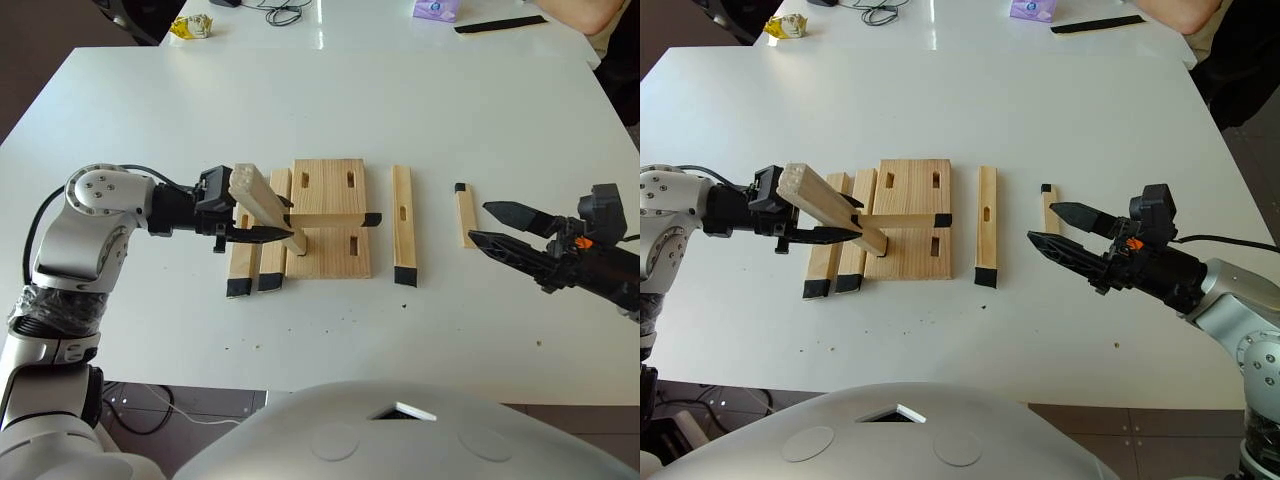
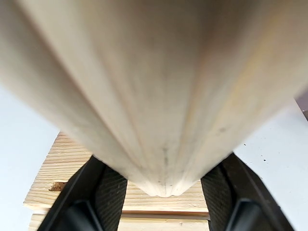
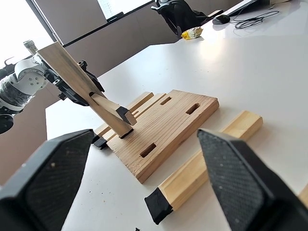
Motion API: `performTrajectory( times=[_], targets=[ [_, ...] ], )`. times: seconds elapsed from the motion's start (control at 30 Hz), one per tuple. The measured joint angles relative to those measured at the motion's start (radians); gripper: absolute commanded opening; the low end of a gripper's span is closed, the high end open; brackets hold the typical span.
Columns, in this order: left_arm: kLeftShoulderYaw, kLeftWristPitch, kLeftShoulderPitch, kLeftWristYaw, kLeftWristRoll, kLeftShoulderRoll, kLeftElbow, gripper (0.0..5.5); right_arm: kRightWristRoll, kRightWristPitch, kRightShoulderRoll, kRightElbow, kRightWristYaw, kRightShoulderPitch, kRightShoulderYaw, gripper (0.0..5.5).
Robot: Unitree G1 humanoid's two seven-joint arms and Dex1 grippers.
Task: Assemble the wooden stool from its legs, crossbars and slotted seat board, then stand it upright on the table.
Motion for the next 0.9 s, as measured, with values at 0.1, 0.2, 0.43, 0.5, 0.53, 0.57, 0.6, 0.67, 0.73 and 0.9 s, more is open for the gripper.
performTrajectory(
  times=[0.1, 0.2, 0.43, 0.5, 0.53, 0.57, 0.6, 0.67, 0.73, 0.9],
  targets=[
    [-0.004, 0.0, 0.008, 0.017, 0.0, 0.003, -0.012, 2.06, 0.0, 0.0, 0.001, -0.004, -0.006, 0.007, 0.0, 3.97],
    [-0.015, -0.002, 0.006, 0.037, 0.0, 0.005, -0.016, 2.41, 0.0, 0.0, 0.004, -0.006, -0.009, 0.008, 0.002, 3.97],
    [-0.103, 0.071, 0.041, 0.08, 0.13, 0.004, 0.05, 3.45, 0.0, -0.002, 0.007, -0.006, -0.015, 0.005, 0.009, 3.97],
    [-0.102, 0.07, 0.04, 0.091, 0.147, -0.005, 0.061, 3.72, 0.0, -0.003, 0.011, -0.006, -0.015, 0.005, 0.01, 3.97],
    [-0.101, 0.071, 0.04, 0.096, 0.148, -0.01, 0.069, 3.91, 0.0, -0.003, 0.013, -0.006, -0.015, 0.006, 0.011, 3.97],
    [-0.096, 0.074, 0.036, 0.099, 0.146, -0.015, 0.073, 4.07, 0.0, -0.003, 0.014, -0.006, -0.015, 0.006, 0.011, 3.97],
    [-0.09, 0.077, 0.03, 0.101, 0.144, -0.016, 0.076, 4.24, 0.0, -0.004, 0.014, -0.006, -0.015, 0.006, 0.011, 3.97],
    [-0.056, 0.086, 0.015, 0.103, 0.136, -0.017, 0.093, 4.24, 0.0, -0.006, 0.015, -0.006, -0.015, 0.011, 0.009, 3.97],
    [-0.008, 0.103, 0.011, 0.096, 0.109, -0.004, 0.103, 4.24, 0.0, -0.007, 0.015, -0.009, -0.015, 0.025, 0.002, 3.97],
    [0.106, 0.181, 0.039, 0.042, 0.036, 0.093, 0.064, 4.24, 0.009, -0.01, 0.021, -0.027, -0.015, 0.07, -0.039, 3.97]
  ],
)
